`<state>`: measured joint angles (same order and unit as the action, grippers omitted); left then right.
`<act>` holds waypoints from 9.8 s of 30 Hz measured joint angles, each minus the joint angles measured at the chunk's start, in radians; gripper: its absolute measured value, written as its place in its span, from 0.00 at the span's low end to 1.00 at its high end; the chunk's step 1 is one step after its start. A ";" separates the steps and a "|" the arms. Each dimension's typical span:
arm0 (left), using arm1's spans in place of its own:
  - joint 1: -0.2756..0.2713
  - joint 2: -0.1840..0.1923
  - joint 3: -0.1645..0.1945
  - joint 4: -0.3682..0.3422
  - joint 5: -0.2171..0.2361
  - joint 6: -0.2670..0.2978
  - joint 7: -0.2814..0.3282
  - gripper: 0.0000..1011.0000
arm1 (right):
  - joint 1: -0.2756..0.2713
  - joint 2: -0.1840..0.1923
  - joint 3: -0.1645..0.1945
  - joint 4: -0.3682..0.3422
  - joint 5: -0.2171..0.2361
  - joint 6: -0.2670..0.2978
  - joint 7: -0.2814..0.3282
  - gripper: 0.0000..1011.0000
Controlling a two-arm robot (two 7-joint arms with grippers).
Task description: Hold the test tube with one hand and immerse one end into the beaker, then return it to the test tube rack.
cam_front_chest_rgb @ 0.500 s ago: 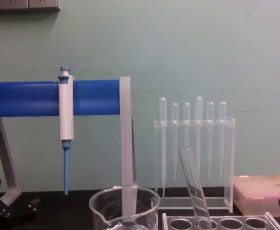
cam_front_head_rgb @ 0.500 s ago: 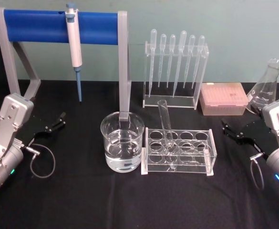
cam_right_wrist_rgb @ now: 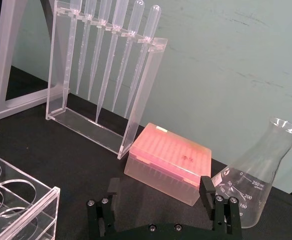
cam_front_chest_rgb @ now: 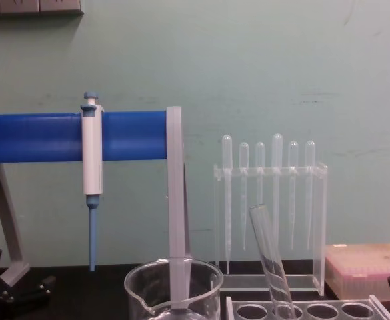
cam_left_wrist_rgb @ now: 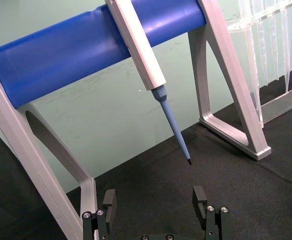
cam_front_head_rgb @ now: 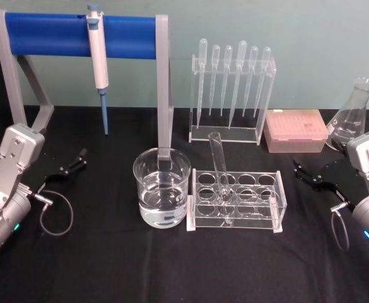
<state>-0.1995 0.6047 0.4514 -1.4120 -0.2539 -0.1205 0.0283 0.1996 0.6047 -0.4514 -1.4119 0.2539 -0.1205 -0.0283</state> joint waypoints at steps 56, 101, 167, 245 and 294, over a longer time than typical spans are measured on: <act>0.000 0.000 0.000 0.000 0.000 0.000 0.000 0.99 | 0.119 -0.072 -0.067 -0.146 0.199 0.247 0.495 0.99; 0.000 0.000 0.000 0.000 0.000 0.000 0.000 0.99 | -0.057 -0.104 0.101 -0.357 0.256 0.183 0.420 0.22; 0.000 0.000 0.000 0.000 0.000 0.000 0.000 0.99 | -0.059 -0.105 0.115 -0.397 0.251 0.200 0.402 0.22; 0.000 0.000 0.000 0.000 0.000 0.000 0.000 0.99 | -0.059 -0.105 0.115 -0.397 0.251 0.200 0.402 0.22; 0.000 0.000 0.000 0.000 0.000 0.000 0.000 0.99 | 0.121 -0.310 -0.087 -0.017 0.163 -0.001 0.546 0.22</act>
<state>-0.1995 0.6046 0.4514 -1.4120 -0.2539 -0.1205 0.0283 0.3211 0.2952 -0.5385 -1.4290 0.4166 -0.1215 0.5175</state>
